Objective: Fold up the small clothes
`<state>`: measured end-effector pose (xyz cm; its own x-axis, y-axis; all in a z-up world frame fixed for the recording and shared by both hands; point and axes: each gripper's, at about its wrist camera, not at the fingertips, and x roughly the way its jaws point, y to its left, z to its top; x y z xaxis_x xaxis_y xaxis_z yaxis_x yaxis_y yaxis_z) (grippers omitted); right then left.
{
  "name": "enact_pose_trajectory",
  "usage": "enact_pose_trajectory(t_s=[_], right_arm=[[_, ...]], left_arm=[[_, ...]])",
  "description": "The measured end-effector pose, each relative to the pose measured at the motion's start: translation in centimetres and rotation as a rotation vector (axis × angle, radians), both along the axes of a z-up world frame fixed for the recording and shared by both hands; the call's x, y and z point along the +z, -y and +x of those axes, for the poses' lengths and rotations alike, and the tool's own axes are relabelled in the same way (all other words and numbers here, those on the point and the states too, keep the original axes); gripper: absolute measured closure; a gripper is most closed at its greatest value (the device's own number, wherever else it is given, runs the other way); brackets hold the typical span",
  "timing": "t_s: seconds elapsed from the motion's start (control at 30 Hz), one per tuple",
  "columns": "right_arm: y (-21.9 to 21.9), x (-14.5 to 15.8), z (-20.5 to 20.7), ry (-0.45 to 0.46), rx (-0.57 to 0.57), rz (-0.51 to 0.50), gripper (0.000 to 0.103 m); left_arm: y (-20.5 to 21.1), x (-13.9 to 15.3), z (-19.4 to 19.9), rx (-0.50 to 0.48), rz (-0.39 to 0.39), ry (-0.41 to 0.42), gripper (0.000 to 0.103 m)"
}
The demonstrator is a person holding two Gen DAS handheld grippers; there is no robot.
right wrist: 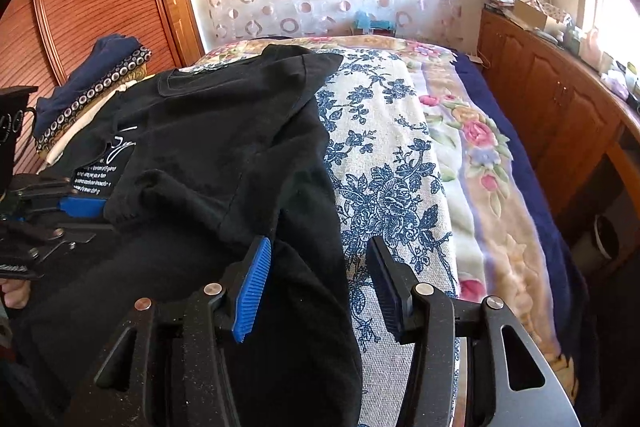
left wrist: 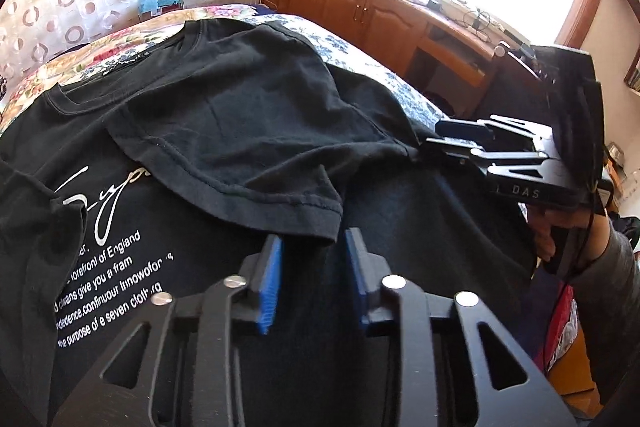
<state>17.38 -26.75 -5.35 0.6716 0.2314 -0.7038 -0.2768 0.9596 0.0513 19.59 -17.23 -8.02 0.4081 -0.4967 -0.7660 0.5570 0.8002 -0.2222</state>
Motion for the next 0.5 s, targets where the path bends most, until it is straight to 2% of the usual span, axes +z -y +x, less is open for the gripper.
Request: enact_pose_trajectory(t_s=[0.13,0.3,0.5], right_arm=[[0.1,0.0,0.0,0.0,-0.005,0.008,0.051],[0.1,-0.1,0.0,0.0,-0.006,0.006,0.051],[0.5,-0.1,0.0,0.0,-0.018,0.016,0.051]], left_arm=[[-0.5,0.8,-0.4,-0.017,-0.046,0.014,0.098],[-1.1,2.4,-1.9,-0.039,-0.059,0.049,0.099],[-2.5,3.5,-3.4,-0.02,-0.053,0.06,0.099]])
